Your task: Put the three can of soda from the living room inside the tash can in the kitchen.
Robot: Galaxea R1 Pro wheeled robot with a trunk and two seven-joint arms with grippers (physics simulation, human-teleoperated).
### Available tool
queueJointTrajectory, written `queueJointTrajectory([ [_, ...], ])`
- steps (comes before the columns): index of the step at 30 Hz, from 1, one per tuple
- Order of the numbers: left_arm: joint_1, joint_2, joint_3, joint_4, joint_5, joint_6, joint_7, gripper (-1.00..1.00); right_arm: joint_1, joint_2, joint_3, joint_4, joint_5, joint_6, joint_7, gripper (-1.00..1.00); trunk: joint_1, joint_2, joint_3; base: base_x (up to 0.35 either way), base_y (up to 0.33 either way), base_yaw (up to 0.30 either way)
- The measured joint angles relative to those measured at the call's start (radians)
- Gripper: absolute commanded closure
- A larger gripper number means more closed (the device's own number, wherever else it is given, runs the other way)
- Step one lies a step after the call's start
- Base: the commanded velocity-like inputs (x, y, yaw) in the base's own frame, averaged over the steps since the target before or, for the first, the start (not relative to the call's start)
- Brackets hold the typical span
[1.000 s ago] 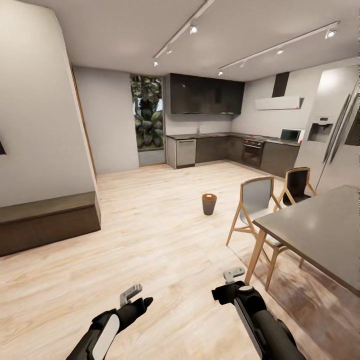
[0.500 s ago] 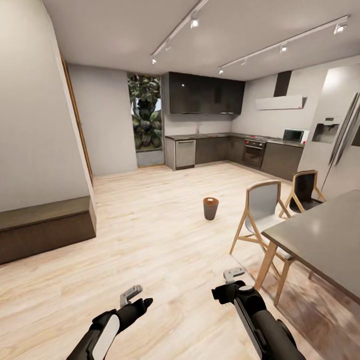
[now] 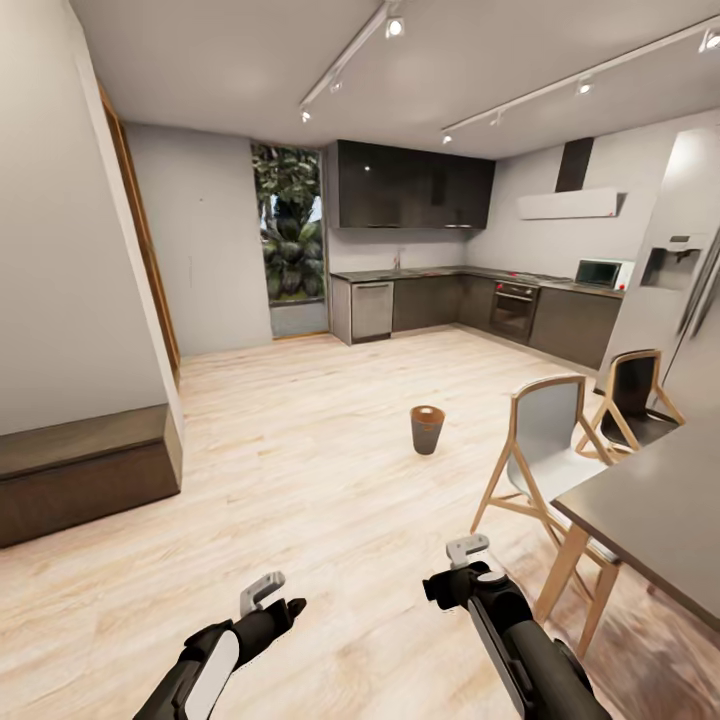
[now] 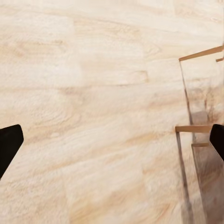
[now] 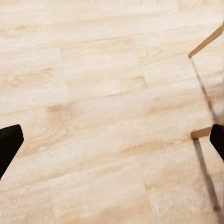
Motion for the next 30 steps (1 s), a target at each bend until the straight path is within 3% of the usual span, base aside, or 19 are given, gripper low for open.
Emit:
queueJointTrajectory([
  [21, -0.002, 0.002, 0.004, 0.019, -0.002, -0.002, 0.005, -1.0, 0.0, 0.004, -0.001, -0.003, 0.001, 0.0, -0.008, -1.0, 0.0, 0.0, 0.0, 0.35, 0.0, 0.0],
  [30, -0.002, 0.003, 0.005, 0.019, -0.001, -0.002, 0.005, -1.0, 0.0, 0.003, -0.003, -0.003, 0.001, -0.001, -0.004, -1.0, 0.0, 0.0, 0.0, 0.347, 0.097, 0.0],
])
